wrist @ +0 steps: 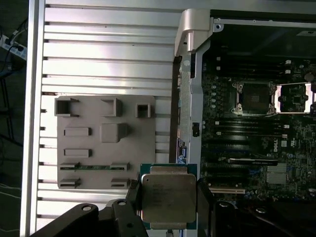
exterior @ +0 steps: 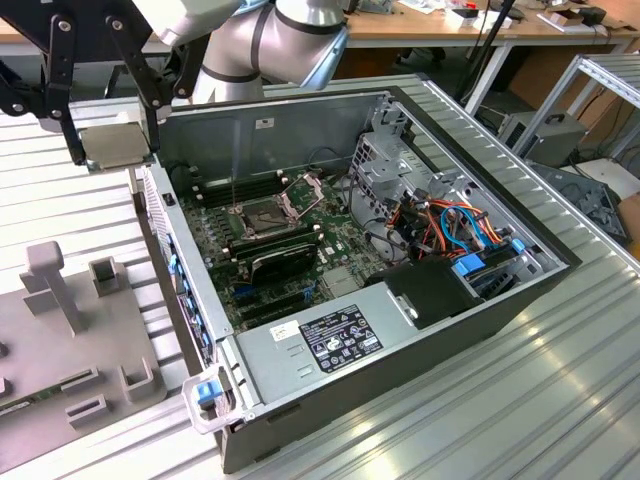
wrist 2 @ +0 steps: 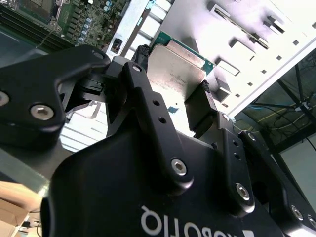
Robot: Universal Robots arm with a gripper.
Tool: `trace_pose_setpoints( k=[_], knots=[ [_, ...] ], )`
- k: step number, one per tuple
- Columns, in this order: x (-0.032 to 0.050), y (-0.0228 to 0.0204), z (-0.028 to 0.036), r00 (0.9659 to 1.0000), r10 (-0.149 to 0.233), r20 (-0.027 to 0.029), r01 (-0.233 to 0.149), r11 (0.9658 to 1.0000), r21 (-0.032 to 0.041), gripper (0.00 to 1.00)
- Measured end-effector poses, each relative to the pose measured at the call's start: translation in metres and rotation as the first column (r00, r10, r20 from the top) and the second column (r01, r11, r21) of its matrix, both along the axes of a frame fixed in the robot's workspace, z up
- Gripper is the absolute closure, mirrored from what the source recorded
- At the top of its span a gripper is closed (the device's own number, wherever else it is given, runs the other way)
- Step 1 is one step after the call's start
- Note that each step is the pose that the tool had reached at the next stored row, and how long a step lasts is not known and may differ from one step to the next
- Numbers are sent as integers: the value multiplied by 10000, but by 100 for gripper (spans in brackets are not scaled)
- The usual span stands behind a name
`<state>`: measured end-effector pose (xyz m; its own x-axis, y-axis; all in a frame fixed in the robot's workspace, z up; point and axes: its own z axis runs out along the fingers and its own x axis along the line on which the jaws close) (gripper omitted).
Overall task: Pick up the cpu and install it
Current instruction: 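Pick up the cpu and move it towards the insertion slot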
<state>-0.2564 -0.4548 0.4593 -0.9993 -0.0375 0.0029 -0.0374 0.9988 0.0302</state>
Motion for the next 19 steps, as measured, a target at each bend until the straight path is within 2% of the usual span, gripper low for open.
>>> trace_pose_setpoints(
  k=[19],
  knots=[
    [240, 0, -3, 10000, -1, -9, 1, 10000, 0, 45]
  ],
)
